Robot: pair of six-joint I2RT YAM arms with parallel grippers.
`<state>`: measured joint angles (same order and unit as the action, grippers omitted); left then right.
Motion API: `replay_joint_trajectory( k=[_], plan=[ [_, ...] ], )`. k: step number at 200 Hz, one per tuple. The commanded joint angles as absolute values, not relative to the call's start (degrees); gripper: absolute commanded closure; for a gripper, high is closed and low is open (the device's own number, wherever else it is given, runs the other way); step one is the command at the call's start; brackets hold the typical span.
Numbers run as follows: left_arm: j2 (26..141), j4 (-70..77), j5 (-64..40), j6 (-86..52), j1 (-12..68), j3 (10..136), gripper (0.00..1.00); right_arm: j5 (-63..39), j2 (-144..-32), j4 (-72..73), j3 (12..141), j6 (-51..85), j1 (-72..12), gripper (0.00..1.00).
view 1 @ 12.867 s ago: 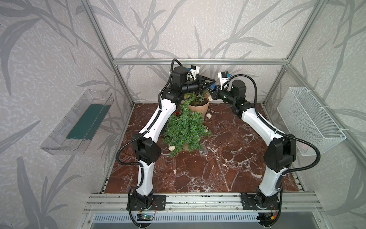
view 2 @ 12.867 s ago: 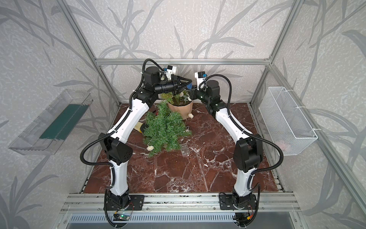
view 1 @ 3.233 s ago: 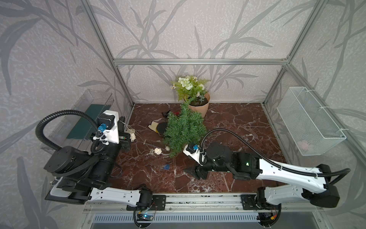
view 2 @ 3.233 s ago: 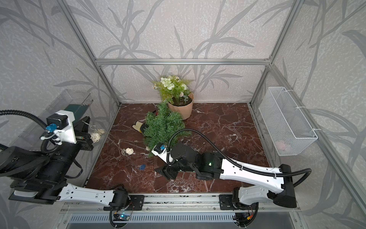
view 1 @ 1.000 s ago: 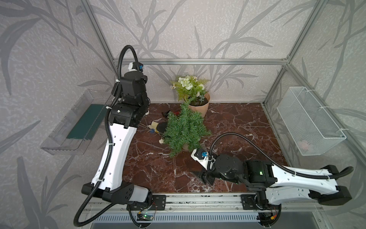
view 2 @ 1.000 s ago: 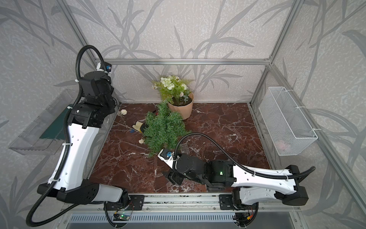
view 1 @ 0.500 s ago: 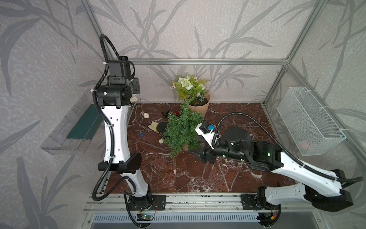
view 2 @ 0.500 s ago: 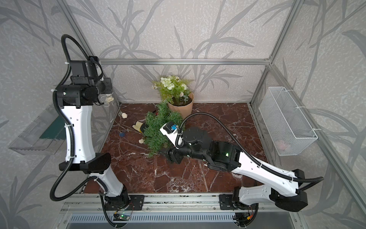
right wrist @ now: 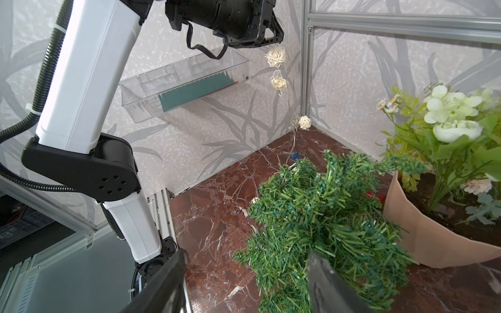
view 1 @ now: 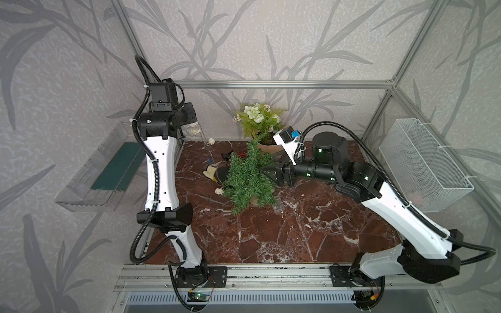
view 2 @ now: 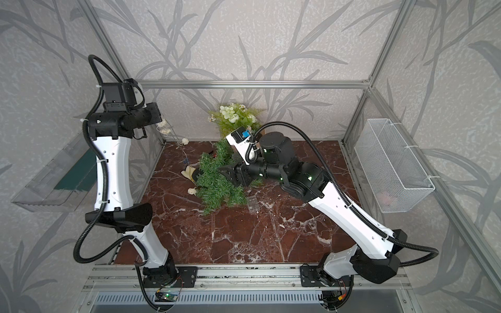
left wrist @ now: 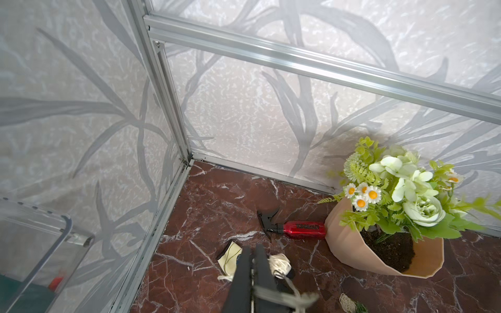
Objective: Remove string lights from the small christmas tree
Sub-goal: Place the light string at the center of the board.
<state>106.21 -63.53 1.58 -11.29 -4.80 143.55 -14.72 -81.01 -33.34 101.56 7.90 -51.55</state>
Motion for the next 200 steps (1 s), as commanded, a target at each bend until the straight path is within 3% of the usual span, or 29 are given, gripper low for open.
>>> replay_joint_trajectory(
  k=[1, 70, 76, 104, 122, 169, 200],
  plan=[
    [104.8, -65.8, 8.3, -13.7, -5.5, 136.1, 1.0, -17.7, -81.8, -34.5, 102.9, 7.2, -51.3, 0.3],
    [91.9, -52.9, 5.3, -20.6, -10.9, 96.5, 0.99, -18.7, -82.2, -31.2, 98.1, 9.3, -51.3, 0.3],
    [91.4, -52.1, 4.5, -21.4, -11.6, 94.1, 0.9, -18.7, -82.0, -31.0, 97.7, 9.4, -51.3, 0.3],
    [90.8, -52.2, -0.3, -22.8, -14.2, 88.4, 0.22, -18.3, -80.9, -30.4, 95.7, 9.7, -51.3, 0.3],
    [89.6, -53.8, -3.1, -22.6, -14.2, 87.4, 0.03, -17.9, -80.0, -29.6, 94.0, 9.9, -51.3, 0.3],
    [79.9, -54.4, -9.9, -19.4, -11.1, 80.8, 0.01, -17.6, -79.2, -28.8, 91.7, 10.0, -51.3, 0.3],
    [72.1, -53.9, -13.5, -19.4, -10.1, 74.9, 0.15, -17.4, -78.8, -27.9, 90.1, 10.1, -51.3, 0.3]
  ],
)
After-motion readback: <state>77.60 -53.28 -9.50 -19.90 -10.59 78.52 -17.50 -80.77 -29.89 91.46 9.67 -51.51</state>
